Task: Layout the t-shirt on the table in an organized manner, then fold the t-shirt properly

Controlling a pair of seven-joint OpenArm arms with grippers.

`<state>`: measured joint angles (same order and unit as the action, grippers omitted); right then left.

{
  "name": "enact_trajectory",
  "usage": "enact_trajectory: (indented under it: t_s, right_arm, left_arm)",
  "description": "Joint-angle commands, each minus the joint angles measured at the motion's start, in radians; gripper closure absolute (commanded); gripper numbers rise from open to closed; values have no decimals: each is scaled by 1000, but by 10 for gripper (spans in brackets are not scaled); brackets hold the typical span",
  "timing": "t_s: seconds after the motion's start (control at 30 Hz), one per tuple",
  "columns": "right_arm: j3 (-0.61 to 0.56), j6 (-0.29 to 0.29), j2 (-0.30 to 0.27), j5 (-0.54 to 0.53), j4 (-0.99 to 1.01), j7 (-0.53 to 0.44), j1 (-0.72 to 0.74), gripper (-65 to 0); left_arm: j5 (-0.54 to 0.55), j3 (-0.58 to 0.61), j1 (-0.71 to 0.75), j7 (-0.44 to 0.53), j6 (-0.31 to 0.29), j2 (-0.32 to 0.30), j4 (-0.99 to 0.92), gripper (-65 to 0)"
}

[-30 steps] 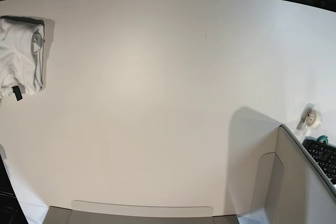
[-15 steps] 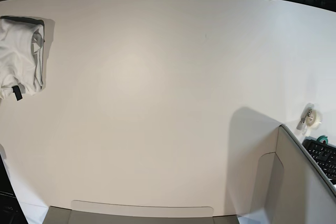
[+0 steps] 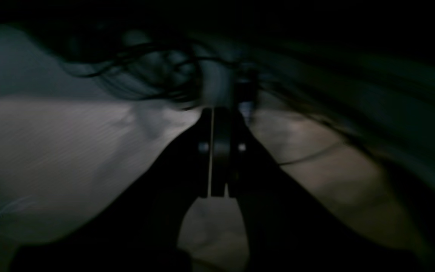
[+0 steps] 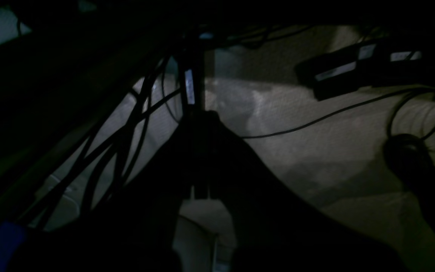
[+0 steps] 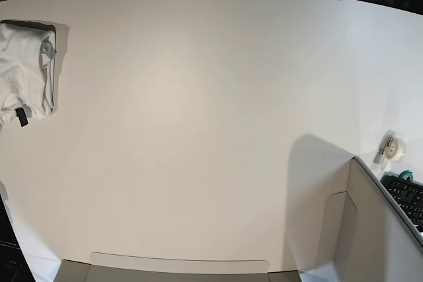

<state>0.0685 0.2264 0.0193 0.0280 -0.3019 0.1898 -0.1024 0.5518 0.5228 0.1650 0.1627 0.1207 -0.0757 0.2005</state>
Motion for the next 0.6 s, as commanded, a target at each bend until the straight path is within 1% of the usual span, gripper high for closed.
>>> enact_trajectory:
  t_s: [0.0,0.03,0.07,0.2,0.3,0.47,0.57]
  right_arm:
    - [1,-5,-5,0,-3,1,-4,0]
    - [1,-5,-6,0,-3,1,-3,0]
    - [1,-5,-6,0,-3,1,2,0]
    - [0,-3,-6,0,-3,3,16,0]
    - [1,-3,-5,0,-3,3,19,0]
    - [1,-3,-6,0,-3,3,31,0]
    - [1,-3,-6,0,-3,3,33,0]
  left_arm:
    - [-2,3,0,13,18,7,-8,0]
    - [-2,3,-5,13,41,9,-8,0]
    - [-2,3,-6,10,43,9,-8,0]
    - [-2,1,-9,7,43,18,-6,0]
    - [-2,1,-25,7,43,41,-6,0]
    - [-2,0,-29,7,43,46,-6,0]
    - [-2,1,-41,7,43,61,-6,0]
